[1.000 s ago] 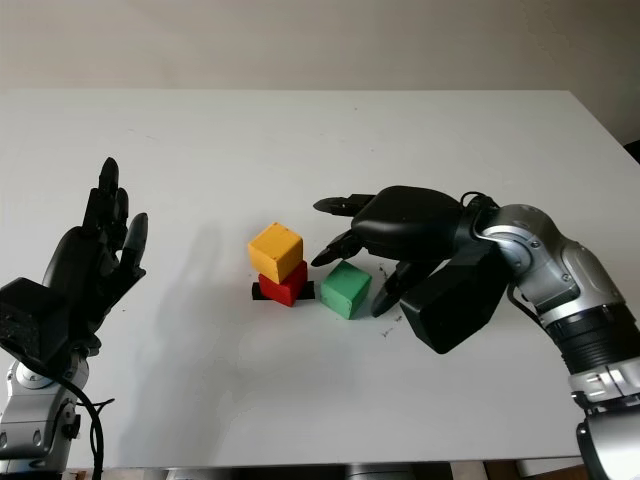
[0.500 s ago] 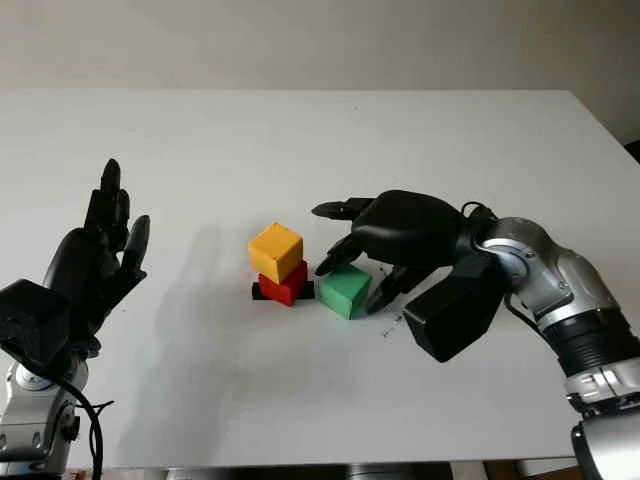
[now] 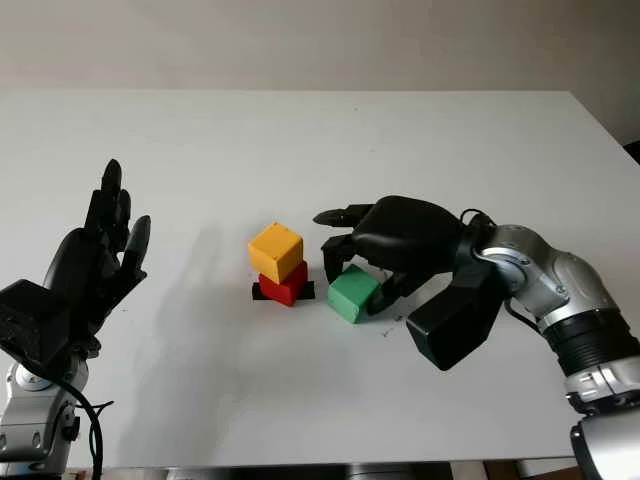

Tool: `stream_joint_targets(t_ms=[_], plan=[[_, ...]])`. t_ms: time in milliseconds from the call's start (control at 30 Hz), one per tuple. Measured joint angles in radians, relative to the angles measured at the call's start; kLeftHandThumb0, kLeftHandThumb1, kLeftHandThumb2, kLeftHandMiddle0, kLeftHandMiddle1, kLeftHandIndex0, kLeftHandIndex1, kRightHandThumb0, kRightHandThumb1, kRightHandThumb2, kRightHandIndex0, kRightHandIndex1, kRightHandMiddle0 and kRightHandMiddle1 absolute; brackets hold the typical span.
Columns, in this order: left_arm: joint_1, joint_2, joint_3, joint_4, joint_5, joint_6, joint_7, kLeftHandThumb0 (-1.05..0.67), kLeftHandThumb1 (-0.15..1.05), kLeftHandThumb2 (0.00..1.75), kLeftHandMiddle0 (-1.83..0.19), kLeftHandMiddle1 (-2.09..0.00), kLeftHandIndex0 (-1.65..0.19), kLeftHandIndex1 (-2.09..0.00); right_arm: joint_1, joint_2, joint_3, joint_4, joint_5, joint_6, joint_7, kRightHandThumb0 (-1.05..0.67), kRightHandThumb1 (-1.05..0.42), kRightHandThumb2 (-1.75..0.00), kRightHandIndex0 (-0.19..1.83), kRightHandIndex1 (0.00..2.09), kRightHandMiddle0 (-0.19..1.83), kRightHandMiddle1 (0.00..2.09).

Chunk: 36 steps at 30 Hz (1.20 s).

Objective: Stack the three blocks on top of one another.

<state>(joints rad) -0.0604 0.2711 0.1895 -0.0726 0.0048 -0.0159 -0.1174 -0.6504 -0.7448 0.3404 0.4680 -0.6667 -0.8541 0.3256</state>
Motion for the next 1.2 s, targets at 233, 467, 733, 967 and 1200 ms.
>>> stream_joint_targets(t_ms=[233,467,733,967,1200], plan=[[0.000,0.000,-0.002,0.000,0.004,0.000,0.000,-0.80,1.05,0.55,0.16,-0.06,0.16,-0.06,-0.020,0.000,-0.002,0.030,0.046,0.032,0.038,-0.40,-0.90,-0.06,0.29,0.07,0.50,1.26],[-0.001,0.000,-0.005,0.000,0.003,-0.001,0.000,-0.79,1.05,0.55,0.16,-0.05,0.17,-0.05,-0.163,0.000,-0.052,0.034,0.143,0.153,0.129,-0.39,-0.86,-0.05,0.32,0.06,0.65,1.04],[-0.002,0.000,-0.016,0.000,0.001,-0.003,0.000,-0.80,1.05,0.58,0.18,-0.05,0.18,-0.05,-0.354,0.032,-0.085,0.071,0.278,0.292,0.269,-0.34,-0.84,-0.05,0.33,0.06,0.63,1.14],[-0.003,0.000,-0.018,0.001,0.000,-0.003,0.000,-0.80,1.05,0.59,0.18,-0.05,0.19,-0.05,-0.479,0.080,-0.086,0.119,0.317,0.342,0.342,-0.36,-0.82,-0.05,0.32,0.05,0.59,1.27],[-0.004,-0.003,-0.020,0.001,-0.005,0.000,0.001,-0.83,1.05,0.58,0.19,-0.05,0.19,-0.03,-0.577,0.167,-0.079,0.195,0.382,0.306,0.438,-0.45,-0.84,-0.06,0.33,0.06,0.54,1.45]])
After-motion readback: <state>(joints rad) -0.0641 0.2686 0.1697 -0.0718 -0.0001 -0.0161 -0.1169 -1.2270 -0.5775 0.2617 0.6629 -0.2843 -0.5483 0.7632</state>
